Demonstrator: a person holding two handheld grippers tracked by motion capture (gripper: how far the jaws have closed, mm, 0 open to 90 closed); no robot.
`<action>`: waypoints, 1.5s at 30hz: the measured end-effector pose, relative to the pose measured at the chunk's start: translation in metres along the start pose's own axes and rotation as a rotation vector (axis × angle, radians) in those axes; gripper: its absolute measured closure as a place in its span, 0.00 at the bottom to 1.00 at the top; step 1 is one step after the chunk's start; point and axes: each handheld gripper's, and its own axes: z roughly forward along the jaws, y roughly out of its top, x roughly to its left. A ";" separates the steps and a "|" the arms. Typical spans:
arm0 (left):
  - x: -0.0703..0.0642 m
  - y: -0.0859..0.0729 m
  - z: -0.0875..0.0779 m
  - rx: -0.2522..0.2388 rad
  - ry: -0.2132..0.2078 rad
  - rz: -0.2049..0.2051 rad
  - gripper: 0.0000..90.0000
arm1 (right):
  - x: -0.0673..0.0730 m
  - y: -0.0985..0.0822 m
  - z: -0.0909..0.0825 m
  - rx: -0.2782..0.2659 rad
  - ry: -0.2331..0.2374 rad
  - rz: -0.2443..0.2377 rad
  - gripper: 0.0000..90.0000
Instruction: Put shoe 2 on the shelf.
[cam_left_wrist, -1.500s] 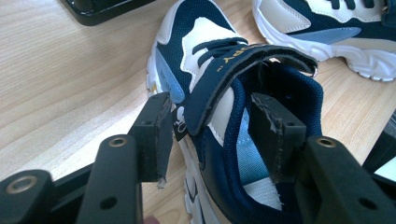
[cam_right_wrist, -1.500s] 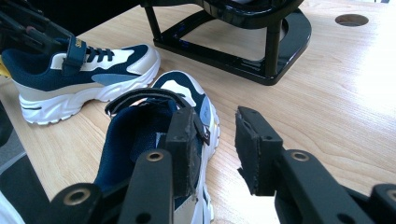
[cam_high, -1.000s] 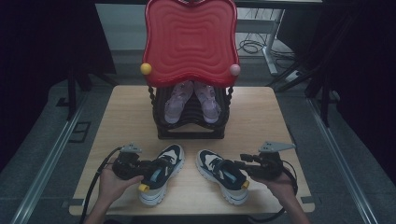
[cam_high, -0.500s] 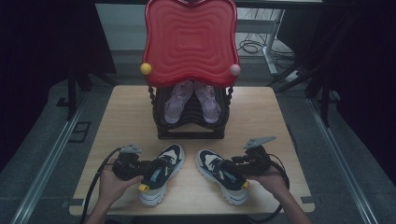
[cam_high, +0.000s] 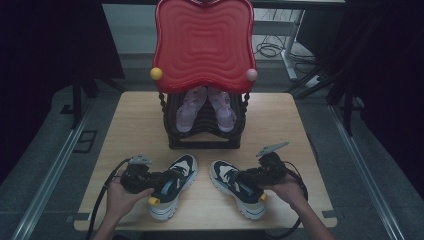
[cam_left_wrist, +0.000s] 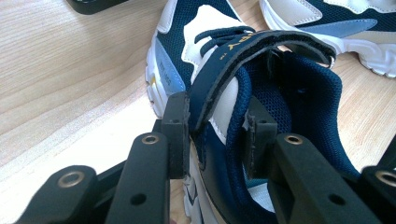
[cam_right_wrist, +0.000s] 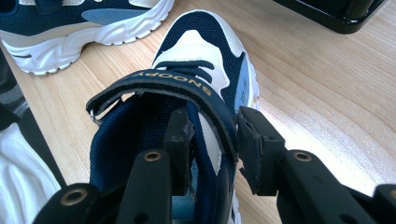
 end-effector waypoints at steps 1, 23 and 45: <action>0.000 0.000 0.000 -0.001 0.002 0.000 0.75 | 0.000 0.000 0.000 0.002 0.000 0.001 0.75; 0.007 -0.008 -0.011 -0.133 -0.009 -0.058 0.80 | -0.007 -0.026 -0.021 -0.201 -0.056 0.058 0.84; 0.034 -0.027 -0.049 -0.368 -0.056 -0.210 0.80 | -0.021 -0.072 -0.052 -0.556 -0.035 0.219 0.85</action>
